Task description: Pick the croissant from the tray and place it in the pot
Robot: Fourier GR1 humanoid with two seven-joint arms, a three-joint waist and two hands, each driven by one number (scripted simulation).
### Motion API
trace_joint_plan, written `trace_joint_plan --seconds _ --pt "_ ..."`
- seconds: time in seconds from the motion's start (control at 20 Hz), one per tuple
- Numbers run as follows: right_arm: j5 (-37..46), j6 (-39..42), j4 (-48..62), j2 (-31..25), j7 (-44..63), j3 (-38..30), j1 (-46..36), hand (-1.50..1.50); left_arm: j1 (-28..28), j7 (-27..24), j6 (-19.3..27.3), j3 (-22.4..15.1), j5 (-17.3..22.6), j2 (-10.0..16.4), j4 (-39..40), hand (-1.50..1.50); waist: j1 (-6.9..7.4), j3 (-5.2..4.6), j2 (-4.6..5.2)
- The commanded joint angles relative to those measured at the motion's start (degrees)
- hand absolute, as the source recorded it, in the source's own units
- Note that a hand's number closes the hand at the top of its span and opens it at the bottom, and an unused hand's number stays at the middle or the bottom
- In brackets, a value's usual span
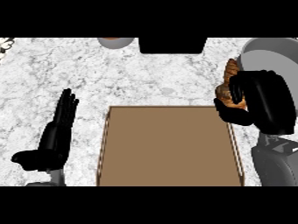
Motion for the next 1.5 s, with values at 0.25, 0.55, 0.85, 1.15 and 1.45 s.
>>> trace_joint_plan --seconds 0.25,0.55,0.85,1.15,1.45 --pt "-7.3 -4.8 16.0 -9.6 -8.0 -15.3 -6.7 1.5 3.4 -4.6 -0.2 -1.8 -1.4 -1.9 0.5 0.0 0.35 0.02 0.12" --pt "-9.4 -10.4 32.5 -15.6 -14.3 -20.7 -12.7 1.5 -1.3 -1.5 -3.4 3.3 2.4 1.4 2.3 0.0 0.52 0.02 0.22" --pt "-12.8 -10.8 52.3 -24.3 -23.6 -25.3 -21.0 1.5 0.2 1.3 -1.2 -0.3 -0.8 -0.2 -2.2 0.0 1.13 0.06 0.35" --pt "-11.0 -13.9 70.9 -25.6 -29.6 -24.8 -25.6 1.5 -1.9 -1.7 -0.7 -0.7 -2.0 -1.5 2.2 0.0 1.78 0.1 0.75" --pt "-9.3 -14.8 83.0 -29.3 -27.3 -26.9 -27.4 1.5 -3.7 -1.4 -0.9 -1.1 -1.9 -2.2 2.4 0.0 3.4 0.26 1.68"
